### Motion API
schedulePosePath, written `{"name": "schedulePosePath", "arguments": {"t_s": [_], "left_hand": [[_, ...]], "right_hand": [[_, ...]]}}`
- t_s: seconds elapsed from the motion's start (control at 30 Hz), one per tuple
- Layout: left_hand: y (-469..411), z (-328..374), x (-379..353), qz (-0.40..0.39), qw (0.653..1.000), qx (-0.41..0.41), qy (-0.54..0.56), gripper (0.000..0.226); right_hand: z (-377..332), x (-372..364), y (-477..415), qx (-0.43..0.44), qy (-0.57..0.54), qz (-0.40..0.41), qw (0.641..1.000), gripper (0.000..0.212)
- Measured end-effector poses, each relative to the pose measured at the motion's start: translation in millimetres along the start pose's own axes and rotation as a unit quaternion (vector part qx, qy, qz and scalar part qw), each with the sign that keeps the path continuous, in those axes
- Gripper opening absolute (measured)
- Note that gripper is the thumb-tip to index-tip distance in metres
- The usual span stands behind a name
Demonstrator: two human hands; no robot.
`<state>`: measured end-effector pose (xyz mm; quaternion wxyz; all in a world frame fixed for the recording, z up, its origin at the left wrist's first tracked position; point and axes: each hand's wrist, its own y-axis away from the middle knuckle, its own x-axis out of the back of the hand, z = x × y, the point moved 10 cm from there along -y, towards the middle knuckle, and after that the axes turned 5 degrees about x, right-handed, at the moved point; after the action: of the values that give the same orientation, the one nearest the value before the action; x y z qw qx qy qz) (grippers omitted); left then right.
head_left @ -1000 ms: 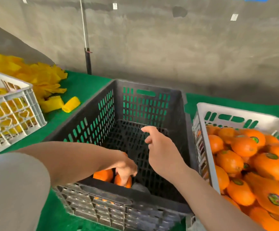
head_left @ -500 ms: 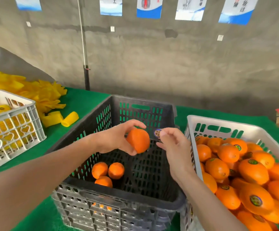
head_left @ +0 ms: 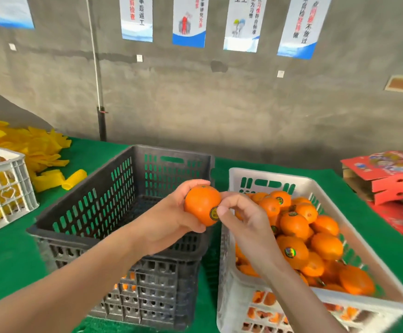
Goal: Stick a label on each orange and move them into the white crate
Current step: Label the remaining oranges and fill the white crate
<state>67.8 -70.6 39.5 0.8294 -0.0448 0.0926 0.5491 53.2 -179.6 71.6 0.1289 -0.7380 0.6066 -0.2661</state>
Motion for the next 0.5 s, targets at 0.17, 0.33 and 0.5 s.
{"name": "schedulePosePath", "arguments": {"t_s": [0.17, 0.33, 0.5], "left_hand": [[-1.3, -13.4, -32.3, -0.005, 1.000, 0.017, 0.021, 0.081], [-6.0, -26.6, -58.6, -0.017, 0.999, 0.029, 0.041, 0.081], [-12.3, -41.7, -78.1, -0.037, 0.996, 0.043, 0.071, 0.080]], "right_hand": [[-9.0, 26.8, 21.0, 0.033, 0.075, 0.020, 0.996, 0.011], [-17.2, 49.4, 38.2, 0.089, 0.150, 0.052, 0.983, 0.014], [-15.1, 67.2, 52.1, 0.110, 0.165, 0.080, 0.977, 0.004]]}}
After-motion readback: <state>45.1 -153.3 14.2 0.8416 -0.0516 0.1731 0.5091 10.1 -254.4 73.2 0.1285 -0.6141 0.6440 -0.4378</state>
